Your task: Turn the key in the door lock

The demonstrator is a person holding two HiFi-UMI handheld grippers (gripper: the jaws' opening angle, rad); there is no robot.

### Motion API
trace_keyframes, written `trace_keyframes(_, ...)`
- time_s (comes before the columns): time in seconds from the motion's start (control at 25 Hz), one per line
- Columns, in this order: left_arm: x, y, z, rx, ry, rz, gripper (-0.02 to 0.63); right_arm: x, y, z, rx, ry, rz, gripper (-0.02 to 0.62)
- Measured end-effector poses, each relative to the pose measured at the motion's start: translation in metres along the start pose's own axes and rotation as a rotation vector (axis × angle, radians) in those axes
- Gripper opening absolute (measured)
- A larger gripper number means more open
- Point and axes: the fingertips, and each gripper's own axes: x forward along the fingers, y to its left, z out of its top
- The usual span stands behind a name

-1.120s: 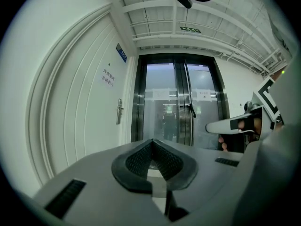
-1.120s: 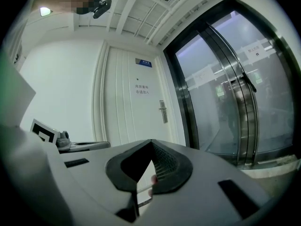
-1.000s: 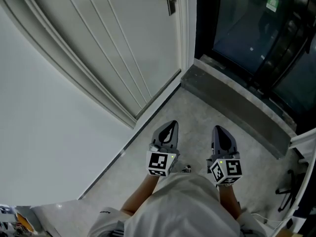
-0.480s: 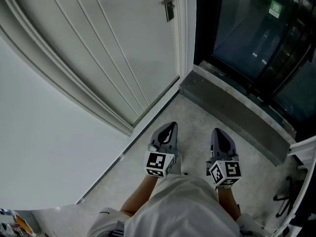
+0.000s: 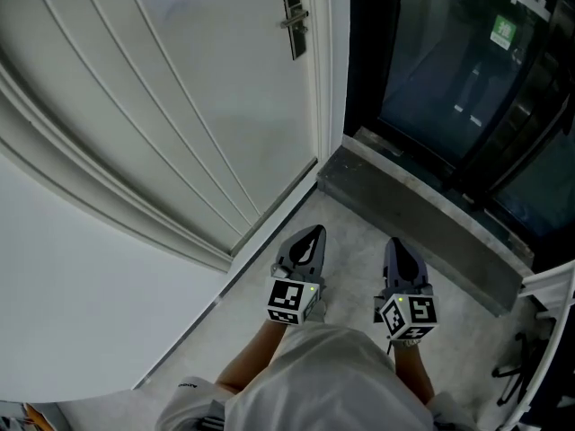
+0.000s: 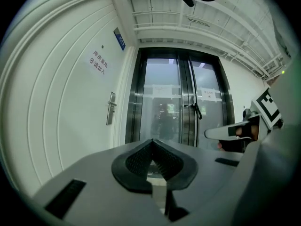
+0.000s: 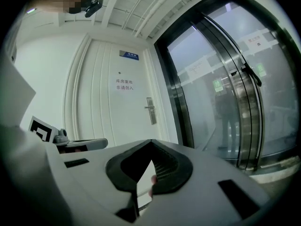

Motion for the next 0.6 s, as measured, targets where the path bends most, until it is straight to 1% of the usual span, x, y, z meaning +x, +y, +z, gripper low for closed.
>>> trace_keyframes(0.12, 0.028, 0.025, -0.001, 0.005, 0.022, -0.007, 0.008, 0.033, 0.0, 0.008, -0.005, -0.008, -0.001, -0.006)
trace_keyframes(0.24, 0.059, 0.047, 0.009, 0.01, 0.012, -0.011, 0.009, 0.062, -0.006, 0.015, -0.011, -0.009, -0.015, -0.006)
trace_keyframes(0.4, 0.097, 0.067, 0.022, 0.026, 0.005, -0.044, 0.009, 0.102, -0.021, 0.027, -0.005, -0.01, -0.048, -0.006)
trace_keyframes(0.6, 0.135, 0.101, 0.031, 0.009, -0.013, -0.046, 0.009, 0.15, -0.02, 0.033, -0.019, -0.011, -0.049, -0.006)
